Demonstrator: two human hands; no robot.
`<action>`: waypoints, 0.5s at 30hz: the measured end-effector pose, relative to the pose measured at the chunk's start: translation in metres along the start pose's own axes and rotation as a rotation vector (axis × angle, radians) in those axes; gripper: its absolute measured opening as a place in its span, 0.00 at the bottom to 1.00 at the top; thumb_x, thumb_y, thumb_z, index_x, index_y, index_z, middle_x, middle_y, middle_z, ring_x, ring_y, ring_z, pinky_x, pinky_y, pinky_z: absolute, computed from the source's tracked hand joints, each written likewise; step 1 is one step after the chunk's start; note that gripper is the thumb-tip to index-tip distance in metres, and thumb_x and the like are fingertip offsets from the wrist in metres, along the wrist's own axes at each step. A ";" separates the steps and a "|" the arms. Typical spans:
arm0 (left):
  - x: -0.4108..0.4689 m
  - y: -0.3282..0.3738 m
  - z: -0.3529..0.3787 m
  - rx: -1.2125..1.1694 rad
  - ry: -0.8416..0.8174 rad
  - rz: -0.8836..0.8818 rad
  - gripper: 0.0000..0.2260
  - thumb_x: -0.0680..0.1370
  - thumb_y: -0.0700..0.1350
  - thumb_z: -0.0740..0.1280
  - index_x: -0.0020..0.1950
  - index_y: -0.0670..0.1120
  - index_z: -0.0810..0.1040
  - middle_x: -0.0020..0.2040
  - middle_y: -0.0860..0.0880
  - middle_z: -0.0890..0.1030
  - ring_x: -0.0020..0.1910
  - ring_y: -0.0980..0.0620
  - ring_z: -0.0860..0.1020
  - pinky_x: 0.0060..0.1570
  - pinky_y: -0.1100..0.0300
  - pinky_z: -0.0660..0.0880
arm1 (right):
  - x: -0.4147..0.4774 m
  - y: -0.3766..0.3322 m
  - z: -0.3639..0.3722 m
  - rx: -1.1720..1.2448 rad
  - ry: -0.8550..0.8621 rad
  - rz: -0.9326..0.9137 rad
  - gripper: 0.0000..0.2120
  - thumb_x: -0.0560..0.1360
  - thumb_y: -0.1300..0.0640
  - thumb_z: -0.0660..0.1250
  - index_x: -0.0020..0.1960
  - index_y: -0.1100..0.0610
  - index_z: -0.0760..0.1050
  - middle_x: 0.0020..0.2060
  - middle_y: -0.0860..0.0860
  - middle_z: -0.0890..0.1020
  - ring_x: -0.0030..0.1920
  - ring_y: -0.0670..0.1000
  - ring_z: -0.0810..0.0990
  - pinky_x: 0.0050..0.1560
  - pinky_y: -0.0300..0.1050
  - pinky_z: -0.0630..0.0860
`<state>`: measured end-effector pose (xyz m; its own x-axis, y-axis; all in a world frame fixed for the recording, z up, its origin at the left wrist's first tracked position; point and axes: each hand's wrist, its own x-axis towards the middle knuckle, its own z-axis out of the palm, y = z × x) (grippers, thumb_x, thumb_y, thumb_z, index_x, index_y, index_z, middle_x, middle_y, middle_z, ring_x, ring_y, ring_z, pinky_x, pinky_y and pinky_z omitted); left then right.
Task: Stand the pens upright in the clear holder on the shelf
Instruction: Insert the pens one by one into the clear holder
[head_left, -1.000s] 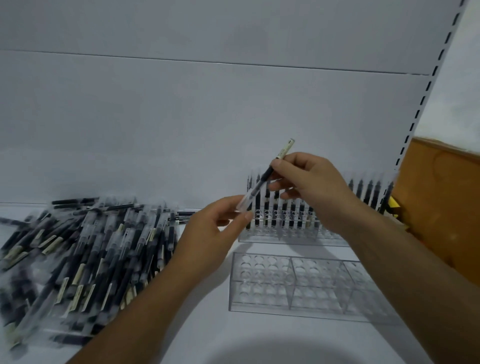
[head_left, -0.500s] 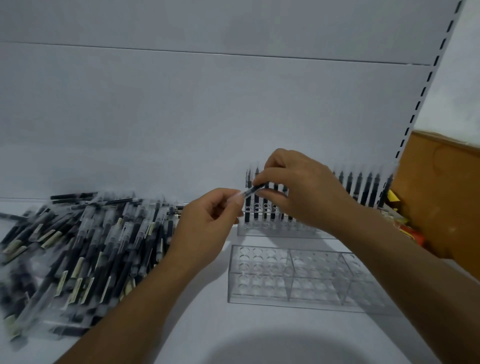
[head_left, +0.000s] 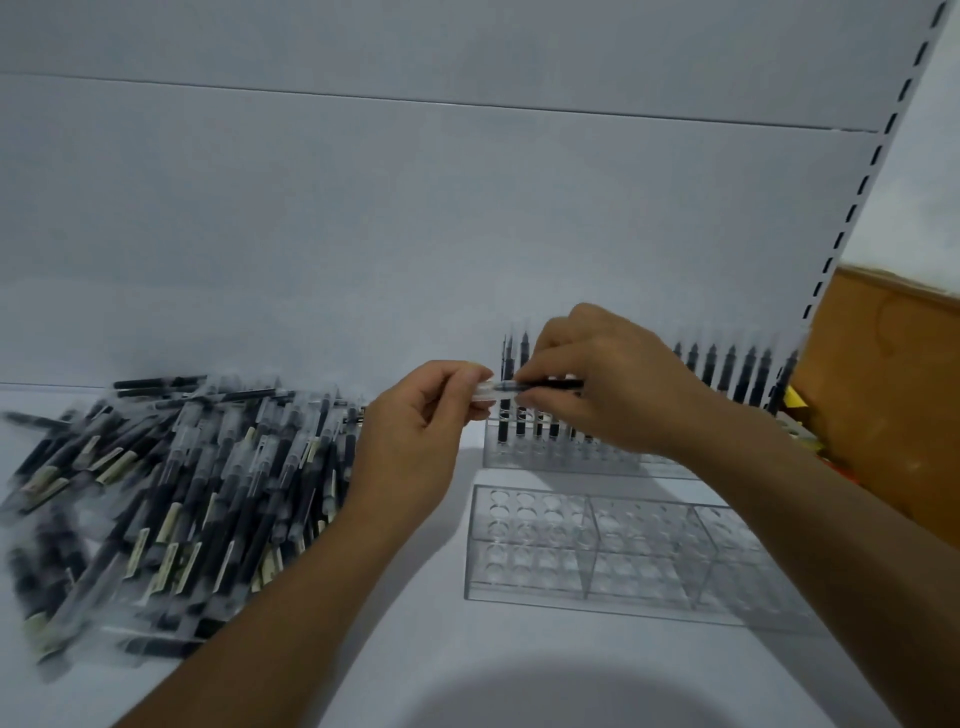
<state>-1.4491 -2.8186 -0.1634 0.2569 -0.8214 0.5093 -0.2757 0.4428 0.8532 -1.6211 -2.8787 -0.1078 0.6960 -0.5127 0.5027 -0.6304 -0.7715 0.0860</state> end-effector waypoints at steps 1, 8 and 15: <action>-0.001 0.001 0.000 0.033 -0.038 -0.031 0.11 0.79 0.53 0.61 0.53 0.52 0.81 0.45 0.58 0.83 0.44 0.65 0.80 0.45 0.73 0.74 | 0.001 0.001 -0.003 0.050 0.026 0.069 0.10 0.76 0.47 0.69 0.54 0.49 0.83 0.42 0.43 0.77 0.42 0.45 0.72 0.40 0.42 0.68; -0.011 -0.008 0.000 0.267 -0.379 -0.257 0.25 0.75 0.68 0.56 0.71 0.63 0.67 0.71 0.67 0.64 0.71 0.65 0.60 0.73 0.56 0.56 | 0.009 0.011 -0.006 0.568 0.306 0.521 0.06 0.77 0.53 0.69 0.50 0.56 0.81 0.39 0.48 0.84 0.40 0.43 0.84 0.46 0.51 0.82; -0.010 -0.012 -0.001 0.280 -0.366 -0.248 0.23 0.77 0.66 0.57 0.70 0.62 0.69 0.71 0.65 0.67 0.70 0.65 0.63 0.73 0.54 0.59 | 0.013 0.011 0.011 0.520 0.093 0.562 0.06 0.76 0.52 0.70 0.47 0.54 0.80 0.39 0.48 0.85 0.42 0.47 0.84 0.47 0.51 0.82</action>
<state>-1.4474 -2.8153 -0.1789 0.0187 -0.9834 0.1806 -0.4976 0.1476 0.8548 -1.6150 -2.8980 -0.1099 0.2727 -0.8637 0.4238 -0.6222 -0.4944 -0.6070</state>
